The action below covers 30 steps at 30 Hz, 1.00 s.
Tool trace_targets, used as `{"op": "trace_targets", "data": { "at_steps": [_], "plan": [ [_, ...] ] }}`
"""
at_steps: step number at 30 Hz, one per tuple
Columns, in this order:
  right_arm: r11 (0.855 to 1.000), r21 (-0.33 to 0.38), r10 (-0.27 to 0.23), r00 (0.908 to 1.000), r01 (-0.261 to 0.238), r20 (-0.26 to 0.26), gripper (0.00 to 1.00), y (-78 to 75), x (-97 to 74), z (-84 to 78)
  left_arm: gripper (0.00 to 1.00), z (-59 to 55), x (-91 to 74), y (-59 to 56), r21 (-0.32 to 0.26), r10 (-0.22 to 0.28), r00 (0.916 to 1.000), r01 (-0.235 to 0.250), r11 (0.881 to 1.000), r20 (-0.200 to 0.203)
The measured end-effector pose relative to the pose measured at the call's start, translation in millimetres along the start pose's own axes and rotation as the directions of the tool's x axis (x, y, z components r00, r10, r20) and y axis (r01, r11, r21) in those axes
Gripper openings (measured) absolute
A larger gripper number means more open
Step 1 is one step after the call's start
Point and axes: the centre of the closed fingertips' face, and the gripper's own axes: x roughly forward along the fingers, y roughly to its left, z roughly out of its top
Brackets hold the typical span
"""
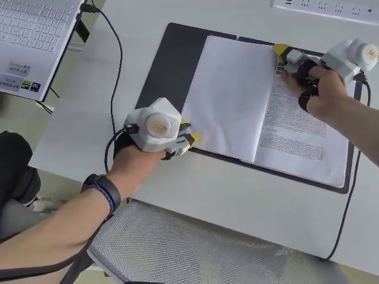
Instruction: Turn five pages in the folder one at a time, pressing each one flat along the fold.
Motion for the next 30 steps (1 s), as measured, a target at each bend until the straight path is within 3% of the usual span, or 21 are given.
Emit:
{"op": "trace_targets", "data": {
  "at_steps": [12,25,30],
  "plan": [
    [0.997,-0.042,0.065,0.9918,-0.070,-0.110,0.00,12.8,-26.0,-36.0,0.19,-0.7,0.9,0.5,-0.007,-0.011,0.9999,0.011,1.000,0.000],
    [0.990,-0.063,0.118,0.9827,-0.128,-0.143,0.00,34.7,-66.5,-85.6,0.16,-0.7,0.3,2.9,-0.014,-0.014,0.9999,0.014,1.000,0.008],
    [0.983,-0.087,0.141,0.9705,-0.160,-0.195,0.00,60.0,-96.1,-123.6,0.16,-1.0,-0.3,2.3,-0.012,-0.019,0.9998,0.019,1.000,0.005]
  ]
}}
